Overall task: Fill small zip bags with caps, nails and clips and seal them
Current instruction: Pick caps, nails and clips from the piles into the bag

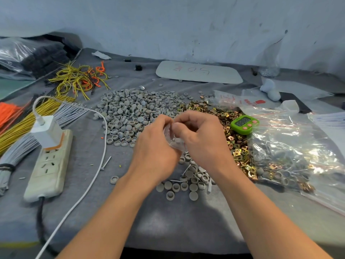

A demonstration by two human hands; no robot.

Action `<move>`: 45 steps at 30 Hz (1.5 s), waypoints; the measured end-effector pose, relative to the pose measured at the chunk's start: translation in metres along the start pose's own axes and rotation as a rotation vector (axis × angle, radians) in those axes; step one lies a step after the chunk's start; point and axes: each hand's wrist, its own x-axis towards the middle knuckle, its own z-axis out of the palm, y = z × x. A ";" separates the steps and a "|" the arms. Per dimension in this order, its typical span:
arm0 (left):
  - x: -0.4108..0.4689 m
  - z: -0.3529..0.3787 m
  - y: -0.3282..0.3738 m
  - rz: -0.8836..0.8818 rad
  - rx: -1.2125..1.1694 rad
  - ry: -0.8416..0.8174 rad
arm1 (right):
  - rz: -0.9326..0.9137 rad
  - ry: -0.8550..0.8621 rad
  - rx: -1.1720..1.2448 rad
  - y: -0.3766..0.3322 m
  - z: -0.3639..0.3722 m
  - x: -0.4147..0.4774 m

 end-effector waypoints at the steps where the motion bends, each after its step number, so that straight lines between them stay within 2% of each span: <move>1: 0.000 -0.001 0.000 0.004 -0.025 -0.003 | 0.021 -0.021 -0.001 0.000 0.000 -0.001; 6: 0.002 -0.001 0.000 -0.027 -0.127 -0.005 | 0.054 0.001 -0.063 0.000 -0.003 0.003; 9: 0.004 -0.003 -0.002 -0.054 -0.165 0.019 | 0.062 0.145 -0.014 0.002 -0.009 0.007; 11: 0.005 -0.005 -0.003 -0.072 -0.204 0.038 | 0.111 0.195 -0.185 0.008 -0.014 0.010; 13: 0.005 -0.006 -0.005 -0.104 -0.245 0.058 | 0.216 0.083 -0.459 0.016 -0.016 0.011; 15: 0.005 -0.008 -0.008 -0.140 -0.281 0.078 | 0.263 -0.117 -0.751 0.024 -0.012 0.010; 17: 0.005 -0.010 -0.011 -0.143 -0.290 0.082 | 0.258 -0.246 -0.896 0.026 -0.007 0.009; 26: 0.006 -0.013 -0.008 -0.130 -0.291 0.077 | 0.191 -0.458 -0.905 0.018 -0.017 0.013; 31: 0.007 -0.012 -0.011 -0.135 -0.275 0.083 | 0.104 -0.464 -0.989 0.017 -0.019 0.012; 34: 0.005 -0.012 -0.014 -0.119 -0.207 0.087 | 0.097 -0.344 -0.904 0.019 -0.014 0.009; 37: 0.002 -0.010 -0.011 -0.102 -0.126 0.074 | 0.090 -0.056 -0.633 0.016 -0.014 0.007; 39: 0.002 -0.007 -0.007 -0.082 -0.092 0.055 | 0.018 0.041 -0.434 0.008 -0.018 0.005; 42: 0.003 -0.004 -0.003 -0.052 -0.035 -0.008 | -0.081 -0.026 -0.276 -0.007 -0.022 -0.002; 45: 0.002 -0.003 -0.006 -0.026 0.018 -0.087 | -0.135 -0.091 -0.353 -0.010 -0.021 -0.006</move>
